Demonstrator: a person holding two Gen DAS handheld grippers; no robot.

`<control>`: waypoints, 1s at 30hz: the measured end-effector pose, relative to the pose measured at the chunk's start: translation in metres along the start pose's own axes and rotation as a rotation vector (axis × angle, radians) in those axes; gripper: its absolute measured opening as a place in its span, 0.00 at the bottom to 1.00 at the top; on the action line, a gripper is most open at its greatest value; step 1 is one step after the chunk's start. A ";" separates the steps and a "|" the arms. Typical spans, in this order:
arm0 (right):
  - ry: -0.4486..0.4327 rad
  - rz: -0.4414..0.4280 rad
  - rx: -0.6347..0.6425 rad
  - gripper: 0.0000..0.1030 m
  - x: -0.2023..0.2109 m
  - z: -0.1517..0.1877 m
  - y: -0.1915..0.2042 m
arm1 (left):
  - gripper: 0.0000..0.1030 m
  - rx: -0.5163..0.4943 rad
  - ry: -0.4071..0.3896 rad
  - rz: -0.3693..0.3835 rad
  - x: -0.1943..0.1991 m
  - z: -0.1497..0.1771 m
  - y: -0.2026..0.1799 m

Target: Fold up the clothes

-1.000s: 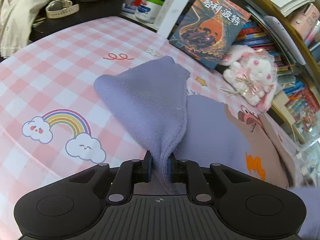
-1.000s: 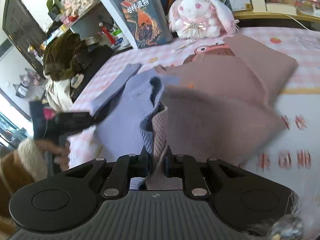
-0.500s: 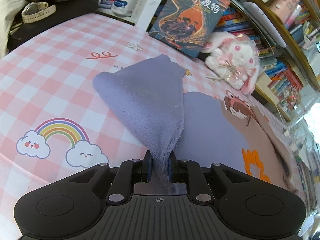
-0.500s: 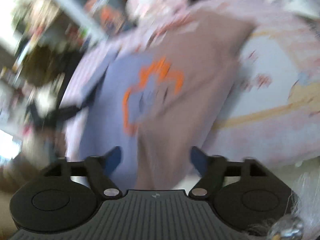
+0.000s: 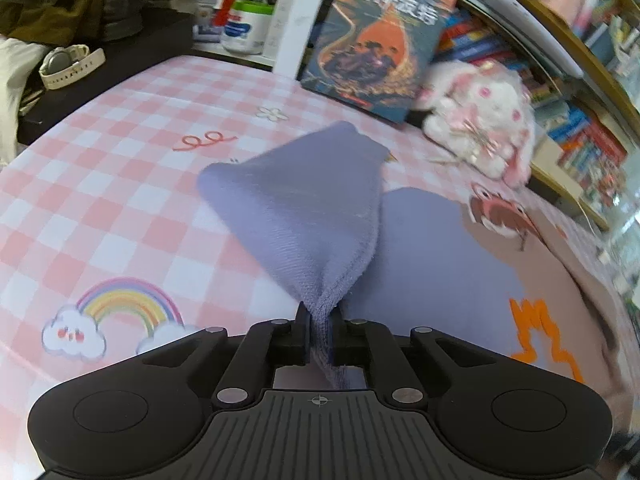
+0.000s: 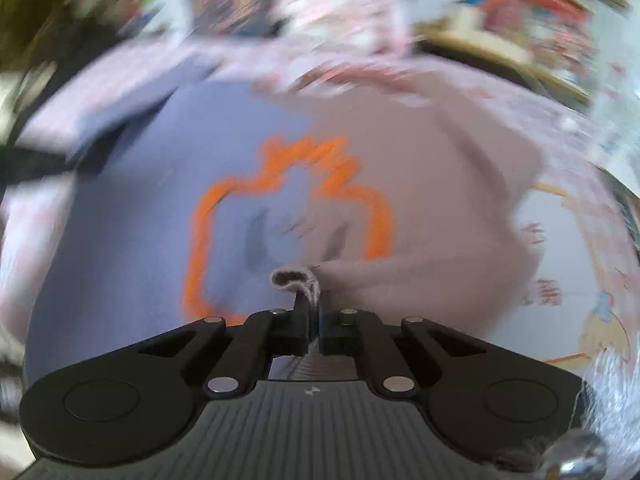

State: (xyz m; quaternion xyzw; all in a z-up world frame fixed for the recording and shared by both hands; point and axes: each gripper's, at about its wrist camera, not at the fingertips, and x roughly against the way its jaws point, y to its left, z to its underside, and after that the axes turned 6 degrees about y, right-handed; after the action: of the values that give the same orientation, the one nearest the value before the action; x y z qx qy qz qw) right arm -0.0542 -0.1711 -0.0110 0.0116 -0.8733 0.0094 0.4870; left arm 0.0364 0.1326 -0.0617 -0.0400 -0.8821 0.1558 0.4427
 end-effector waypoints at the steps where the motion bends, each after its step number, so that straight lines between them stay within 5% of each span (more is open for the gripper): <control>1: -0.040 0.030 -0.065 0.04 0.005 -0.006 -0.016 | 0.07 0.013 -0.003 -0.007 -0.003 -0.005 0.002; 5: -0.118 0.091 -0.306 0.04 0.041 0.006 -0.084 | 0.07 0.051 -0.016 -0.028 -0.011 -0.020 0.008; 10: 0.059 0.007 -0.472 0.04 0.045 0.076 -0.120 | 0.07 0.021 -0.034 -0.013 -0.014 -0.016 0.003; 20: 0.168 -0.144 -0.337 0.04 0.027 0.097 -0.098 | 0.07 0.057 -0.058 -0.042 -0.035 -0.041 -0.006; 26: 0.061 -0.036 -0.313 0.04 0.004 0.058 -0.095 | 0.07 0.001 -0.061 -0.083 -0.061 -0.067 -0.033; 30: 0.071 -0.021 -0.258 0.04 -0.009 0.034 -0.100 | 0.07 -0.033 -0.047 -0.103 -0.064 -0.074 -0.037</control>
State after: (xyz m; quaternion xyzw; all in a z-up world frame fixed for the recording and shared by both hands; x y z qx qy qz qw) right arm -0.0755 -0.2717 -0.0355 -0.0423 -0.8494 -0.1079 0.5149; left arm 0.1358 0.1019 -0.0581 0.0018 -0.8955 0.1193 0.4287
